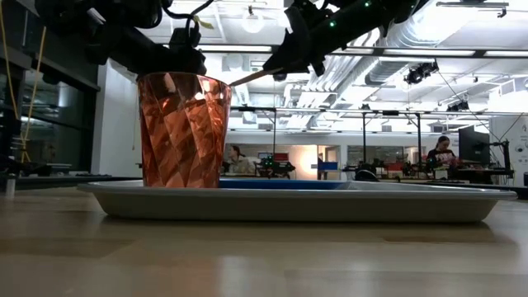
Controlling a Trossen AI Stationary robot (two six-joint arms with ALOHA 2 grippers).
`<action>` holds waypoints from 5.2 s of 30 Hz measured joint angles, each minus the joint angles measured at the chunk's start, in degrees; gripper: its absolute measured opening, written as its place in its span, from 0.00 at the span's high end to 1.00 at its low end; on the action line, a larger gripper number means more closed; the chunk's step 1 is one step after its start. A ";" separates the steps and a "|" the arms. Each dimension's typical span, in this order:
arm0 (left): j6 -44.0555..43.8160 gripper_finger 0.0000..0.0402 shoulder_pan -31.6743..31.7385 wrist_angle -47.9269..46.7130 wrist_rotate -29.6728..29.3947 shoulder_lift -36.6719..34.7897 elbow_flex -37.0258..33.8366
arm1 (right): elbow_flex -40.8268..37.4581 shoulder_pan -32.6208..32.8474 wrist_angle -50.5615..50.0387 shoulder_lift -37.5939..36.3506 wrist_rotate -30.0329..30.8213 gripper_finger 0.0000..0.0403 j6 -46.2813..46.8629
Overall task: Pick and place plate/cup/fork/spoon on tray
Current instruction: Put the yellow spoon on the gray serving tray to the left of the blue plate, then put the blue fork on the gray serving tray to the left of the yellow spoon
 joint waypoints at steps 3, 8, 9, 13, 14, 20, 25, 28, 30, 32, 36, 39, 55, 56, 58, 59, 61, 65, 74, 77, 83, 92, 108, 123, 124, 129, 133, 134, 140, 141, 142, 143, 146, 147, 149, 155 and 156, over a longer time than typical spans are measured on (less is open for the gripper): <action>-0.66 1.00 0.00 -0.03 0.47 0.00 0.00 | 0.00 0.00 -0.12 0.00 -0.12 0.78 -0.02; -0.83 1.00 0.00 0.20 0.44 0.02 0.00 | 0.00 0.02 -0.24 0.00 -0.37 0.84 -0.22; -0.85 1.00 0.02 0.22 0.49 0.02 0.00 | 0.00 0.02 -0.18 0.00 -0.39 0.85 -0.24; -0.94 0.99 0.04 0.24 0.89 0.02 0.00 | 0.00 0.02 -0.18 -0.02 -0.39 0.85 -0.24; -0.98 0.99 0.04 0.30 0.92 0.02 0.00 | 0.00 0.02 -0.17 -0.02 -0.39 0.85 -0.22; -2.17 0.95 0.04 0.56 1.68 0.02 0.00 | 0.00 0.02 -0.11 -0.02 0.02 0.85 -0.41; -9.44 0.94 0.00 2.68 3.56 0.02 0.00 | 0.00 0.00 -1.20 -0.02 3.84 0.85 -1.54; -13.08 0.94 0.00 5.64 3.33 0.02 0.04 | 0.00 0.00 -2.09 -0.02 5.40 0.85 -1.75; -13.52 0.94 0.00 6.09 2.99 0.02 0.04 | 0.00 0.00 -2.74 -0.25 5.51 0.85 -2.00; -13.51 0.94 -0.13 6.06 2.13 0.02 0.04 | 0.00 0.00 -4.29 -0.94 5.72 0.85 -2.62; -16.59 0.92 -0.17 6.85 0.38 0.02 0.04 | 0.00 0.02 -9.75 -3.49 8.79 0.85 -1.99; -18.80 0.87 -0.17 10.07 -1.76 -0.02 0.09 | 0.00 0.44 -16.02 -5.47 9.26 0.85 0.00; -40.02 0.61 -9.04 3.08 15.39 -16.81 0.03 | -19.36 15.95 -12.49 -18.94 7.71 0.85 10.34; -42.80 0.60 -9.25 1.61 19.33 -18.39 0.09 | -22.18 16.84 -8.53 -20.05 6.49 0.85 10.32; -48.66 0.59 -9.15 -2.09 27.42 -21.55 -0.01 | -26.80 18.18 -1.15 -21.07 4.13 0.85 10.40; -51.33 0.58 -8.95 -2.53 31.15 -22.61 -0.01 | -28.92 18.65 1.87 -21.10 3.47 0.85 10.53; -55.35 0.58 -8.43 -4.10 37.45 -24.48 0.05 | -32.20 19.40 5.31 -20.64 3.07 0.85 10.71; -58.51 0.58 -8.24 -4.35 44.57 -26.12 0.00 | -35.95 20.36 10.09 -17.49 0.85 0.85 9.93; -58.47 0.58 -8.24 -4.93 46.87 -25.97 0.00 | -36.28 20.79 20.48 -6.75 -1.01 0.85 7.78; -58.47 0.58 -8.24 -4.85 46.86 -25.99 0.00 | -36.28 20.79 23.39 -3.60 -1.40 0.85 7.68; -58.44 0.58 -8.24 -4.85 46.86 -25.99 0.00 | -36.26 20.40 27.88 0.08 -2.54 0.85 4.86; -58.40 0.58 -8.24 -4.83 46.85 -25.99 0.00 | -36.20 17.40 24.99 1.05 -2.50 0.76 4.79; -58.42 0.58 -8.24 -4.84 46.83 -25.98 0.00 | -36.20 14.64 24.38 0.92 -5.33 0.75 7.29; -55.33 0.58 -8.22 -4.81 45.68 -25.99 0.00 | -18.89 15.04 -3.57 -13.36 -4.28 0.79 -0.13; -55.38 0.58 -8.22 -4.87 45.68 -25.97 0.00 | -17.24 15.04 -5.94 -13.88 -3.69 0.79 -0.19; -58.37 0.58 -8.44 -5.38 45.68 -25.98 0.00 | -9.64 15.04 -16.29 -14.58 1.29 0.79 -1.64; -59.40 0.58 -8.44 -5.53 45.68 -25.99 0.00 | -6.51 15.04 -18.56 -14.42 4.65 0.79 -3.13; -59.41 0.58 -8.44 -5.60 45.68 -25.99 0.00 | -6.20 15.04 -18.54 -14.41 5.24 0.79 -3.31; -59.41 0.58 -8.44 -5.70 45.68 -25.99 0.00 | -6.21 15.04 -18.70 -14.38 5.50 0.79 -5.89; -59.41 0.58 -8.44 -5.73 45.68 -25.99 0.00 | -6.21 15.04 -18.73 -14.38 5.49 0.79 -6.09; -59.41 0.58 -8.44 -5.73 45.68 -25.99 0.00 | -6.21 15.04 -18.73 -14.38 5.49 0.79 -6.22; -59.41 0.58 -8.44 -5.73 45.68 -25.99 0.00 | -6.21 15.04 -18.71 -14.38 5.49 0.79 -6.23; -59.41 0.58 -8.44 -5.71 45.68 -25.99 0.00 | -6.21 15.04 -18.67 -14.38 5.49 0.79 -6.25; -59.41 0.58 -8.44 -5.73 45.68 -25.97 0.00 | -6.21 15.04 -18.65 -14.38 5.49 0.79 -6.25; -59.41 0.58 -8.44 -5.70 45.68 -25.99 0.00 | -6.21 15.04 -18.64 -14.38 5.49 0.79 -6.25; -59.41 0.58 -8.44 -5.70 45.68 -25.99 0.00 | -6.25 15.04 -18.62 -14.36 5.49 0.79 -6.25; -59.41 0.58 -8.44 -5.70 45.68 -25.98 0.00 | -6.25 15.04 -18.62 -14.36 5.49 0.79 -6.25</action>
